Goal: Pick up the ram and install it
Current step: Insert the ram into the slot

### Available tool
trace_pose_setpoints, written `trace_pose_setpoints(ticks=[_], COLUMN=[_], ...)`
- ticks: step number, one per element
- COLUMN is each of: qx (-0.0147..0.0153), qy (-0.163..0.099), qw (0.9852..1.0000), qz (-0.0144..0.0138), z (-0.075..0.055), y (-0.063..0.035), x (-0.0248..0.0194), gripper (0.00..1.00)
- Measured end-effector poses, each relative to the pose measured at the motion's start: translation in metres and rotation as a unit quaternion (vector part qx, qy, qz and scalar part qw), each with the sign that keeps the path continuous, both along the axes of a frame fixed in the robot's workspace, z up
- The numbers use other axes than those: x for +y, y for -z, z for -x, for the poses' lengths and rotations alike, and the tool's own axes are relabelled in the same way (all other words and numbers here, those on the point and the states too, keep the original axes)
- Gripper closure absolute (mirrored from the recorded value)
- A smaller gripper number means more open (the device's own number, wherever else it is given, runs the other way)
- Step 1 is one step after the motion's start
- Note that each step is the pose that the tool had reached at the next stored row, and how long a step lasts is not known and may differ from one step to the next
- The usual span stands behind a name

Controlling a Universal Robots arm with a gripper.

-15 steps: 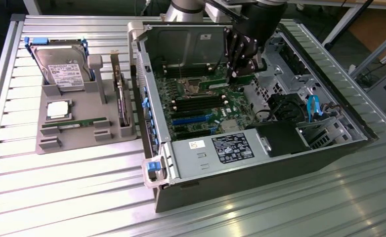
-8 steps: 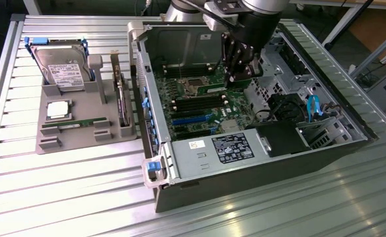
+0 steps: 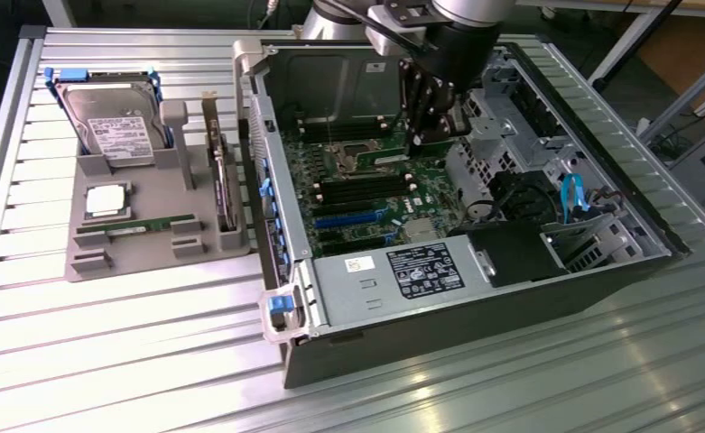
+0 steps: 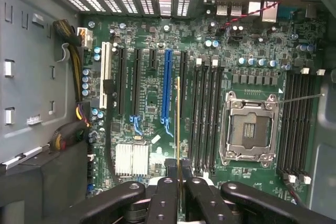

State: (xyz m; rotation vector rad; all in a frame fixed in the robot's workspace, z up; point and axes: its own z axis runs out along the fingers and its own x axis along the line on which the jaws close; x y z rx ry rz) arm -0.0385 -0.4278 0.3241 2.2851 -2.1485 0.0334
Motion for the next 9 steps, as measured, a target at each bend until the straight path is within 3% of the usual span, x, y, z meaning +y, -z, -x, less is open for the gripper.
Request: trace_pose_setpoints(ticks=[7, 9], qx=[0.0003, 0.0002], qy=[0.000, 0.000], qw=[1.0000, 1.0000], qz=[-0.0003, -0.0006], z=[-0.001, -0.001], y=[0.0150, 0.0219], x=[0.0011, 0.0090], gripper=[0.87, 0.87])
